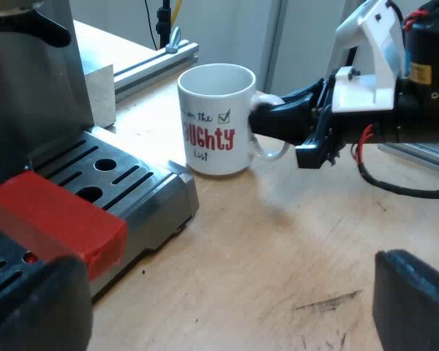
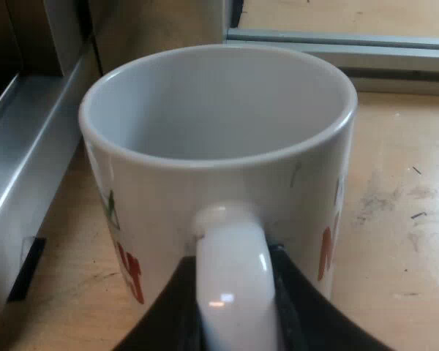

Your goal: Remove mug from coffee machine

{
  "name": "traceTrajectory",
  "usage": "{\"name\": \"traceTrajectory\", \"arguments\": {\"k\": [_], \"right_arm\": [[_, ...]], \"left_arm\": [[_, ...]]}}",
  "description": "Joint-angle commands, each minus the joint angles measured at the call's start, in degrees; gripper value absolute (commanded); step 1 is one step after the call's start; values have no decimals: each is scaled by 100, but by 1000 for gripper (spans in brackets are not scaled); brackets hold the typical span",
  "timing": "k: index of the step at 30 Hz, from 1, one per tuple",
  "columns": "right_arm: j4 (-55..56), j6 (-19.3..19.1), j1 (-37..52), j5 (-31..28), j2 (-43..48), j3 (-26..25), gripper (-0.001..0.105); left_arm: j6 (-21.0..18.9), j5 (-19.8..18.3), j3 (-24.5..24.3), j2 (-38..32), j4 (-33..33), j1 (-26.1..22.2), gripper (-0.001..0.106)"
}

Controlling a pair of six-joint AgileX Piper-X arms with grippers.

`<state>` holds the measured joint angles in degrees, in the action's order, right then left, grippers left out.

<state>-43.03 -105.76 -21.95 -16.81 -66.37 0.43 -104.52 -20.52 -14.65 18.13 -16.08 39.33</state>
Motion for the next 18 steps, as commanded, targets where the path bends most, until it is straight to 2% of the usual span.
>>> {"name": "traceTrajectory", "arguments": {"k": [1, 10, 18], "right_arm": [[-731, -94, 16, 39, -422, -226, 0], [-1124, -94, 16, 39, -1508, -799, 0], [-1130, -80, 16, -10, -1727, -918, 0]], "left_arm": [[-63, 66, -33, -3, 58, 30, 80], [-63, 66, -33, -3, 3, 30, 80], [-63, 66, -33, -3, 6, 30, 80]]}}
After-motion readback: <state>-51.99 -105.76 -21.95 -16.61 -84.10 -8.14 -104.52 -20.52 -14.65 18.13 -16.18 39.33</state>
